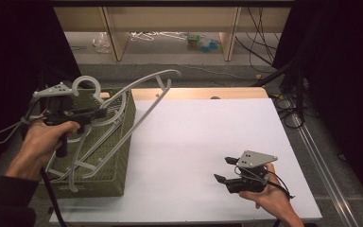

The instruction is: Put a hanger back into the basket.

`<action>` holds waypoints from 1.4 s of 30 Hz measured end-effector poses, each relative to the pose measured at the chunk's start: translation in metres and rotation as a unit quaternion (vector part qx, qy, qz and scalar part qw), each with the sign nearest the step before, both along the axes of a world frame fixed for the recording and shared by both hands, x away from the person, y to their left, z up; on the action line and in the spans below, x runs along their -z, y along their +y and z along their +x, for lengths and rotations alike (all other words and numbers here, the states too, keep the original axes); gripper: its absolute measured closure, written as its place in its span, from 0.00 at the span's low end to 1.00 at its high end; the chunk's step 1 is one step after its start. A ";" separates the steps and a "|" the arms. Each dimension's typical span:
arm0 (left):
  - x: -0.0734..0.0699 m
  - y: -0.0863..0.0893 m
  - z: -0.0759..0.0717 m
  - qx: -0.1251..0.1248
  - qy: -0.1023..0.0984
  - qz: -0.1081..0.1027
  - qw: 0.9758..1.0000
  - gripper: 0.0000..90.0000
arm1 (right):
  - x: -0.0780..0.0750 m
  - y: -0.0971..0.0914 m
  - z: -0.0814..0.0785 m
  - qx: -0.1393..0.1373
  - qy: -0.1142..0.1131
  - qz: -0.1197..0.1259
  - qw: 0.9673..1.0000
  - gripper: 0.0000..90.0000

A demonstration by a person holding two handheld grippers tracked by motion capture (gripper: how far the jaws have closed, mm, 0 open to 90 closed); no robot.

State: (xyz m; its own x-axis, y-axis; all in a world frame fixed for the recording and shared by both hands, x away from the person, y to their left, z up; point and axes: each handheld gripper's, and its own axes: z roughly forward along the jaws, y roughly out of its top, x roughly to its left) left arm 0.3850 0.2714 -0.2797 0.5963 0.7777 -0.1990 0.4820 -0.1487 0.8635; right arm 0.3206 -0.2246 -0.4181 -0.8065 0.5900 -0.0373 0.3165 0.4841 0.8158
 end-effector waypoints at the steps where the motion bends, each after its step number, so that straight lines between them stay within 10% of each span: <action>1: 0.000 0.005 0.001 -0.004 -0.004 0.000 1.000 0.89 | 0.000 0.000 0.000 -0.001 0.001 0.000 1.000 0.35; 17: 0.016 0.067 0.028 -0.074 -0.001 0.013 0.997 0.89 | 0.003 0.000 -0.001 -0.005 0.007 -0.001 1.000 0.35; 42: 0.056 0.106 0.045 -0.122 0.014 0.083 0.989 0.89 | 0.007 0.002 -0.001 -0.011 0.016 -0.011 1.000 0.34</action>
State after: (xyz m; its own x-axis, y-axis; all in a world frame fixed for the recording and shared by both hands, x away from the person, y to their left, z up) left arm 0.4303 0.3775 -0.3357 0.3824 0.9213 -0.0708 0.5440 -0.1625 0.8232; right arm 0.3193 -0.2228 -0.4249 -0.8198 0.5722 -0.0234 0.3324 0.5088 0.7941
